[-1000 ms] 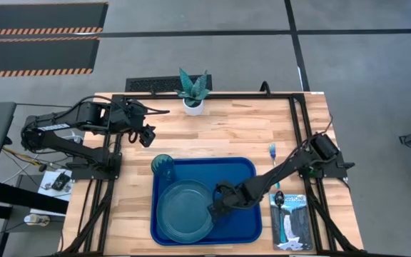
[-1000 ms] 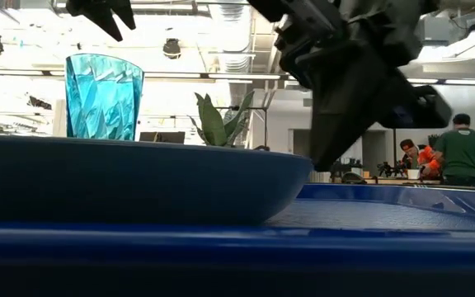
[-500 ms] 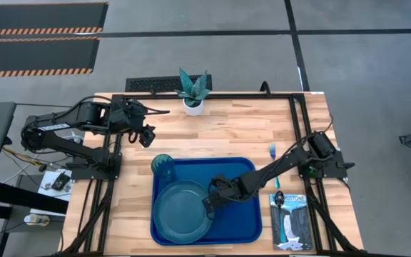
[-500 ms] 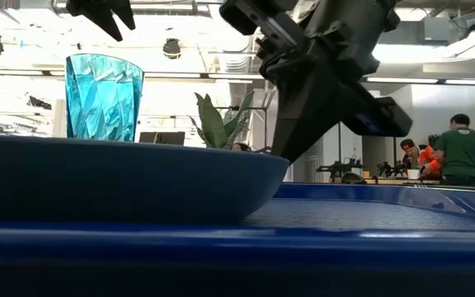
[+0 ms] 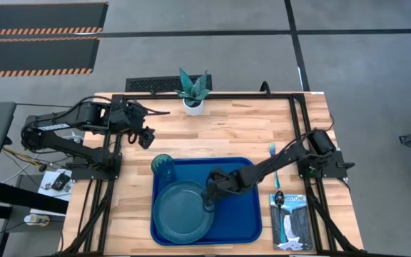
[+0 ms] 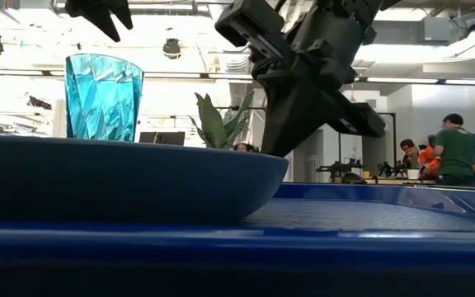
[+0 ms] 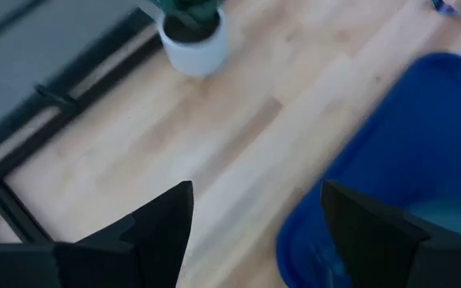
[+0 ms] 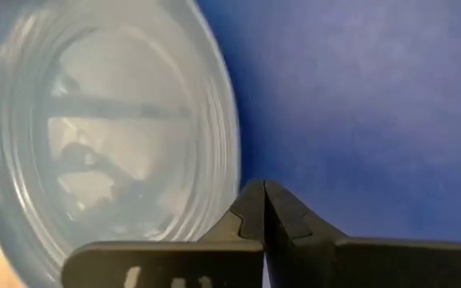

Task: Pick and place plate/cup/fork/spoon on tray
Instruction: Put the blue plate on the blue tray to the bottom of the blue cup

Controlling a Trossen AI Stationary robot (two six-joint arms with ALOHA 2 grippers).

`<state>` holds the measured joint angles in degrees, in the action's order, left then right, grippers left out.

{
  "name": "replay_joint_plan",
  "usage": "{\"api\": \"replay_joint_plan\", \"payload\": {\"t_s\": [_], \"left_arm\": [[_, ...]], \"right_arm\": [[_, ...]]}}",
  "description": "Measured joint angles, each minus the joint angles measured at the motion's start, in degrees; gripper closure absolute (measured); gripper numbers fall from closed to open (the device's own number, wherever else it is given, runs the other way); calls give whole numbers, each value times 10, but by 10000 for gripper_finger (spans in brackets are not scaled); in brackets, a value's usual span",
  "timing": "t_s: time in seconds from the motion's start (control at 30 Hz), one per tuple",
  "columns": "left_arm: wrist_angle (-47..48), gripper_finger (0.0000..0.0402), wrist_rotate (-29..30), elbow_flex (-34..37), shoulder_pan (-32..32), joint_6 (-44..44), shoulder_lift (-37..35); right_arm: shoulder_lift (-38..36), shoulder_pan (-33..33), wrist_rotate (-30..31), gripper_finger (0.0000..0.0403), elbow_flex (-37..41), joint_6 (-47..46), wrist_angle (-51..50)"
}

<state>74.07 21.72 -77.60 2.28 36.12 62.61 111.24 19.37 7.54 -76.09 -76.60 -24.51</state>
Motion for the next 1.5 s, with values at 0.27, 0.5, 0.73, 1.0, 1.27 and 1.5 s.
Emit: {"api": "replay_joint_plan", "payload": {"t_s": [0.27, 0.5, 0.73, 1.0, 1.27, 1.5], "left_arm": [[73, 141, -34, 0, -119, 115, -27], [98, 141, 19, 0, -230, 243, -39], [101, 141, -1, 0, -280, 282, -33], [105, 141, 25, 0, -288, 290, -33], [110, 141, 33, 0, -288, 280, -33], [114, 141, 43, 0, -288, 281, -34]], "right_arm": [[-39, 6, 31, 395, 0, 2, -37], [-31, 64, -7, 396, 0, 50, -50], [-30, 80, -23, 396, 0, 67, -42], [7, 92, -50, 396, -2, 53, 13], [6, 71, -46, 396, -2, 77, 22], [6, 50, -39, 396, -2, 98, 27]]}}
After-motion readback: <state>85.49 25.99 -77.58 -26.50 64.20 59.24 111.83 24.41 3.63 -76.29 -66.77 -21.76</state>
